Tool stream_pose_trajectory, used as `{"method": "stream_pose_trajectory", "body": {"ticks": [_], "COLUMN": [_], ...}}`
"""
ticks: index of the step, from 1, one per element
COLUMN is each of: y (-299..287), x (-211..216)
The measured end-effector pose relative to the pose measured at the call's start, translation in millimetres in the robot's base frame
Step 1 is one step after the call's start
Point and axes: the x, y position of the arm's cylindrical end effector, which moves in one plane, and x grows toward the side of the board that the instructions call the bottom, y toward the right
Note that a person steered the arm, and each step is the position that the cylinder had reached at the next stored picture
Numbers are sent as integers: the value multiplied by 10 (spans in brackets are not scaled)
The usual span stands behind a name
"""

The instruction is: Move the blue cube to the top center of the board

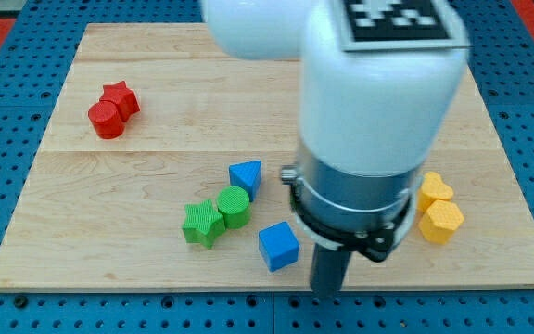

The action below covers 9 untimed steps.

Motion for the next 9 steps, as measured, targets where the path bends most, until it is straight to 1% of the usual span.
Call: {"method": "stream_pose_trajectory", "body": {"ticks": [1, 3, 7, 8, 9], "y": [-395, -469, -815, -767, -425], "x": [-76, -648, -1562, -1530, -1154]}}
